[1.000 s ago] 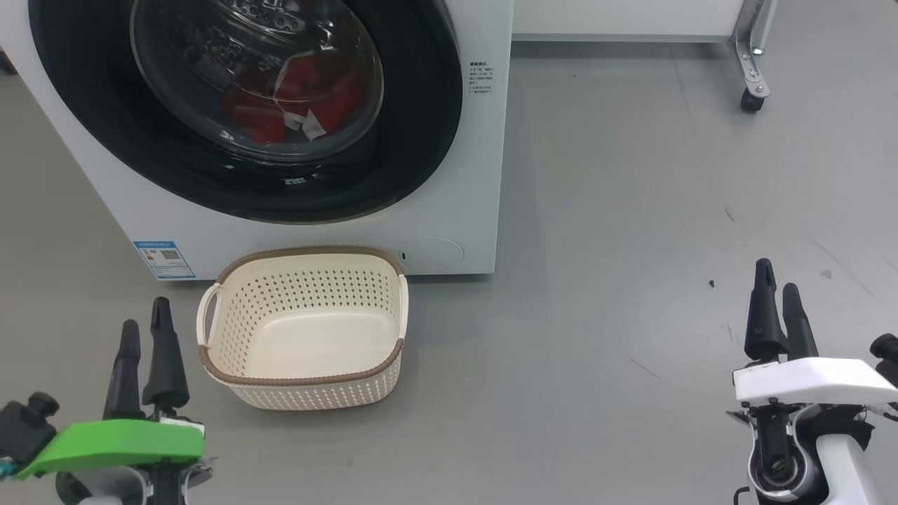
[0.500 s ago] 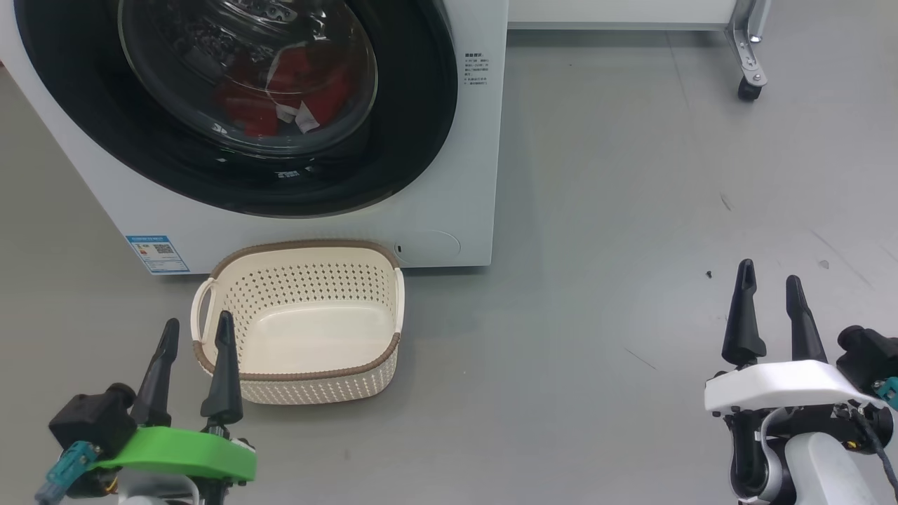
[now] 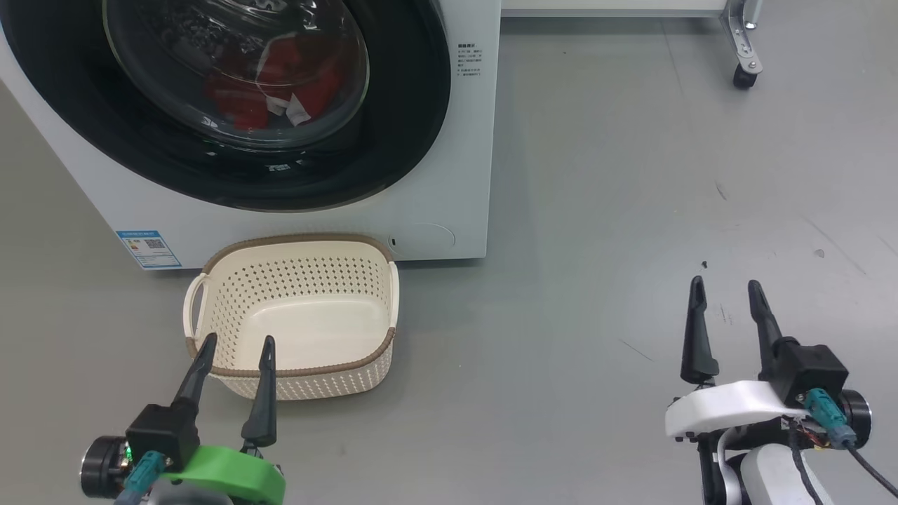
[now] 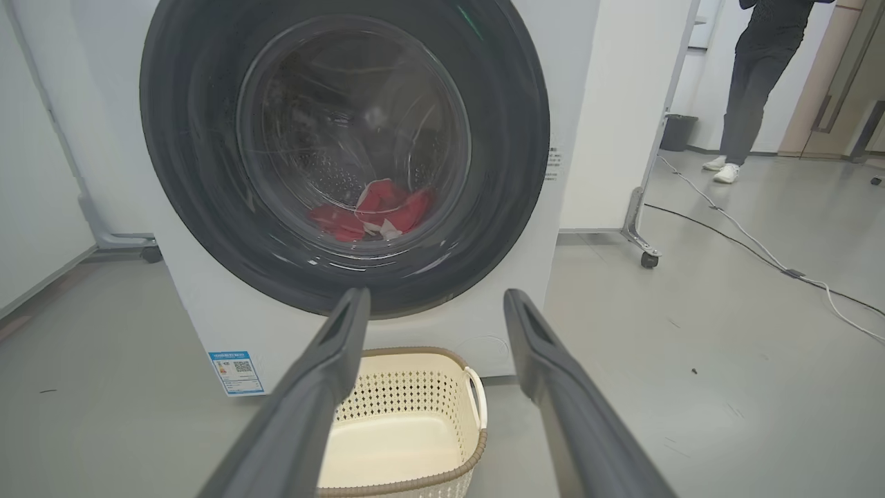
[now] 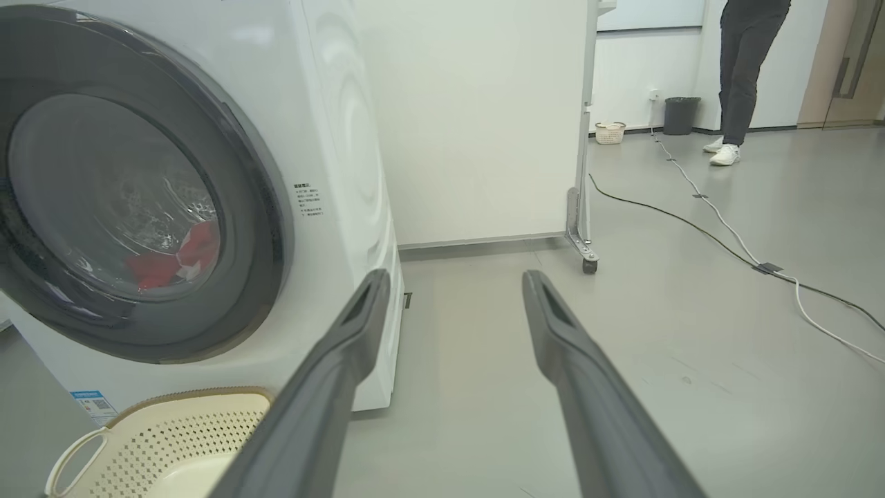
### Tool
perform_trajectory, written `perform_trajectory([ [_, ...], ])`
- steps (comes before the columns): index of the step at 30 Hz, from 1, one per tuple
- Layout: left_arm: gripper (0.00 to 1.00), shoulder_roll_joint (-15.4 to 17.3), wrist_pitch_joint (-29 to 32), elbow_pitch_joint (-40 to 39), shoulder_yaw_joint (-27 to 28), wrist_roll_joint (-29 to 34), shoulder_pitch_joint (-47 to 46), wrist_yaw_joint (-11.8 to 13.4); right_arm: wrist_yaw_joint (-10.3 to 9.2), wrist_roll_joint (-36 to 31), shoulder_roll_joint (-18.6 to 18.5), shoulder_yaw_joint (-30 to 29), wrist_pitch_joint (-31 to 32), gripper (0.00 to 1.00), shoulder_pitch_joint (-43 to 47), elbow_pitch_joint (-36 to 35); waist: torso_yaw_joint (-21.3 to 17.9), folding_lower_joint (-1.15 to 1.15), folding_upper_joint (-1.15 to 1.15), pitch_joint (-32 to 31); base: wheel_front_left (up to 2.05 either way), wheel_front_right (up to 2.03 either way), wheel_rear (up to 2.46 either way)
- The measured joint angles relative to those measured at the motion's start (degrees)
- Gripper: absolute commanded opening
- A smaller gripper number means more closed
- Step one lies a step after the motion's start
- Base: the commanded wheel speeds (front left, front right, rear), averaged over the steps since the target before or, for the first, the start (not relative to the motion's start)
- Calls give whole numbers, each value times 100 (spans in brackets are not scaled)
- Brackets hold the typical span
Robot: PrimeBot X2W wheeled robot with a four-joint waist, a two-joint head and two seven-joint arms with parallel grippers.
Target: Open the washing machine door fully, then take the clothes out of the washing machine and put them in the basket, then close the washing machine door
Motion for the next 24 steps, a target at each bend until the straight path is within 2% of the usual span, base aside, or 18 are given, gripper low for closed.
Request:
perform_trajectory([
  [5,100,-27,-4,219,-34,126,-2,90,-41,-201,-3,142,-46,100,-1,220,-20,0,0,-3,0,0,0],
  [24,100,-119,-18,834,13,170,-8,319,-31,-207,-5,413,58,100,-8,687,-78,0,0,-65,0,0,0],
])
